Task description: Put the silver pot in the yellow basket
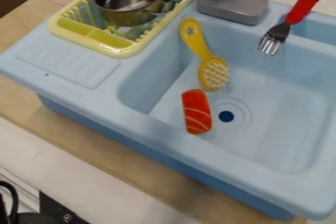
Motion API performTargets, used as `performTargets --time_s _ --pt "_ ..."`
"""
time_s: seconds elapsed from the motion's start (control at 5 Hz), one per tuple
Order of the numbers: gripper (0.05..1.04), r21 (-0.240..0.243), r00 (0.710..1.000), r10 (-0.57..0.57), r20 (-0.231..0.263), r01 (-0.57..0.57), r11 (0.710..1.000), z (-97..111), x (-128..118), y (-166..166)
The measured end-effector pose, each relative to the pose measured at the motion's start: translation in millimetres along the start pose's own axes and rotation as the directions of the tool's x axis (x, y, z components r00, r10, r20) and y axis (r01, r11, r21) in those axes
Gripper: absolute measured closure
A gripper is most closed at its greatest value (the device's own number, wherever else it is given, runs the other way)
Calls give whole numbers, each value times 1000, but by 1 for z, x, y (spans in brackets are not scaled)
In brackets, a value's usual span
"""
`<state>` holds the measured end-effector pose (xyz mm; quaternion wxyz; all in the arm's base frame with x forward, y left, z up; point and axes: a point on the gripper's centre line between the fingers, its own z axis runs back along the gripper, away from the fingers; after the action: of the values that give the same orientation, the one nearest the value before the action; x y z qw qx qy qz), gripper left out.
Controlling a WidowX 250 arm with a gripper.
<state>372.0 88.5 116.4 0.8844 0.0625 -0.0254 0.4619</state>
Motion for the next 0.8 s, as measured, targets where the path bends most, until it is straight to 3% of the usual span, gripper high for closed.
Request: performTargets --time_s 0.2,0.4,0.6,0.8 --pt "1023 44 994 -112 -16 113 993 -1 -4 -13" --pt "1023 120 964 -265 -38 267 956 -10 -5 -24" --pt "1023 161 928 -364 -76 372 914 -12 -6 -24" --pt "1023 197 886 -458 -75 463 864 -18 -11 -26"
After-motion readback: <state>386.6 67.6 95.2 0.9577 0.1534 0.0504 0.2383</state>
